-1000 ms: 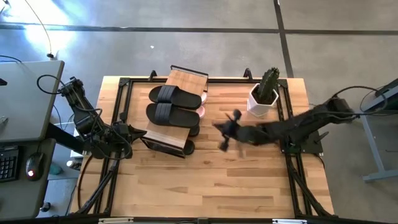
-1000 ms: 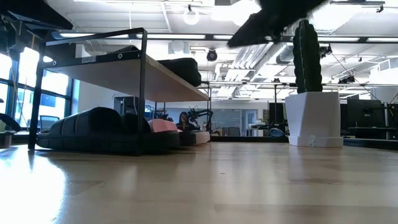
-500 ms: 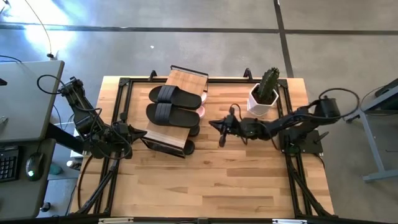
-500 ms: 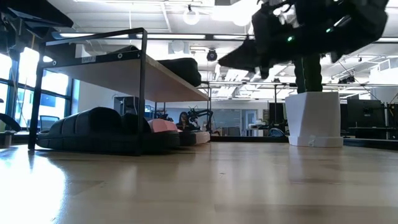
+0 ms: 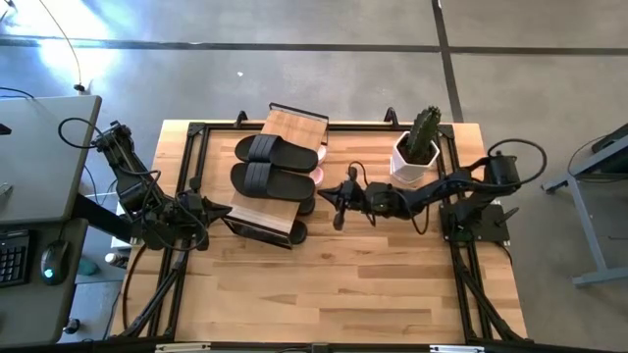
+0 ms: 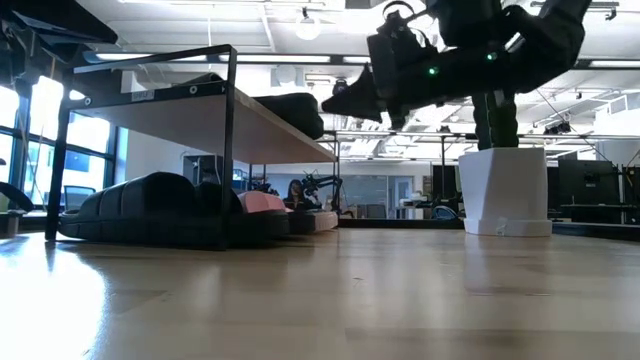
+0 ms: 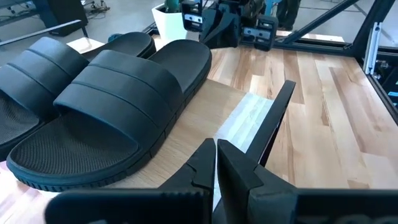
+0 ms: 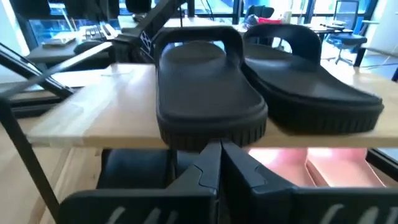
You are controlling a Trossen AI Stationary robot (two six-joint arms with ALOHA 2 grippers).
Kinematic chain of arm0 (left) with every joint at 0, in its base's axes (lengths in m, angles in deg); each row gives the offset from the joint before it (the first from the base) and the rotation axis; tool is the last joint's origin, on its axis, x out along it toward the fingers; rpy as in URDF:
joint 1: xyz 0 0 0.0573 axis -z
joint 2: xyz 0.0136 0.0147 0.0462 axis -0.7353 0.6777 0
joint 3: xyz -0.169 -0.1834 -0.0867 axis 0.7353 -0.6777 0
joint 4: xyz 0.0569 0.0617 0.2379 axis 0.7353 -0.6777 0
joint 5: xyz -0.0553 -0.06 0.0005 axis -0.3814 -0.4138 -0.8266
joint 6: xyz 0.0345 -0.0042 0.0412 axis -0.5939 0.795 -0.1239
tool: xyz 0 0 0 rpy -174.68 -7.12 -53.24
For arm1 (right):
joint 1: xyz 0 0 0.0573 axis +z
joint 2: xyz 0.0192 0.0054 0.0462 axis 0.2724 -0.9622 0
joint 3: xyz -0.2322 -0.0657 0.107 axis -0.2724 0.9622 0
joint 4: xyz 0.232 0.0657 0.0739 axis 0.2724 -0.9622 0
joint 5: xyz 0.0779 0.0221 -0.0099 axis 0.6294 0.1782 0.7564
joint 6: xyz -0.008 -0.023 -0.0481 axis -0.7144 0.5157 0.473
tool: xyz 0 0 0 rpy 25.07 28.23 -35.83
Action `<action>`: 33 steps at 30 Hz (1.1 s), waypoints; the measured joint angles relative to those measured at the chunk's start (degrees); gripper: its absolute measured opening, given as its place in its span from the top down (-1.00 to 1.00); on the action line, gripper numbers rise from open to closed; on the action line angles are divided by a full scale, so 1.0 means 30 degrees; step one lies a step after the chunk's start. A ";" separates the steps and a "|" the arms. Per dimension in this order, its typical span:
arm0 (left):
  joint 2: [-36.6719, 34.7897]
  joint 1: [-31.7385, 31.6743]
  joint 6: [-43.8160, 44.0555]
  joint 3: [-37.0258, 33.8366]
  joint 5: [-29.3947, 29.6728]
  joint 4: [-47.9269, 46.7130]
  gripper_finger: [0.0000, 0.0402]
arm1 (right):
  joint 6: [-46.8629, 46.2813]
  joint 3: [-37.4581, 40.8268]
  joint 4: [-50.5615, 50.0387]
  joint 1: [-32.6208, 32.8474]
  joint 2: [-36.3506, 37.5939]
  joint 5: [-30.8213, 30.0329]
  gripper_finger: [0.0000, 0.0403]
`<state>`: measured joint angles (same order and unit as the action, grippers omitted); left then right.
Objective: Pick and place slides into the shelf
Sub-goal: Adjust the slides under the shelf and on the shelf, then return to Home Position
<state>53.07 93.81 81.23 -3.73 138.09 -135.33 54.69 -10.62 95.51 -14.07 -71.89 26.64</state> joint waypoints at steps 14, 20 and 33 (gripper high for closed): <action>0.0003 -0.0006 0.0016 0.0000 -0.0051 0.0006 0.96 | -0.0004 -0.1589 -0.0450 -0.0707 -0.1512 0.1622 1.00; 0.0003 -0.0005 0.0029 0.0000 -0.0051 0.0000 0.96 | 0.0080 -0.1613 -0.1117 -0.0707 -0.1503 0.0792 1.00; 0.0003 0.0000 -0.0160 0.0000 -0.0051 -0.0063 0.96 | 0.0000 -0.1612 -0.1269 -0.0700 -0.1464 0.0612 1.00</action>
<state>53.08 93.81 80.75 -3.73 137.94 -135.52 54.69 -15.45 91.70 -16.17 -76.28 28.47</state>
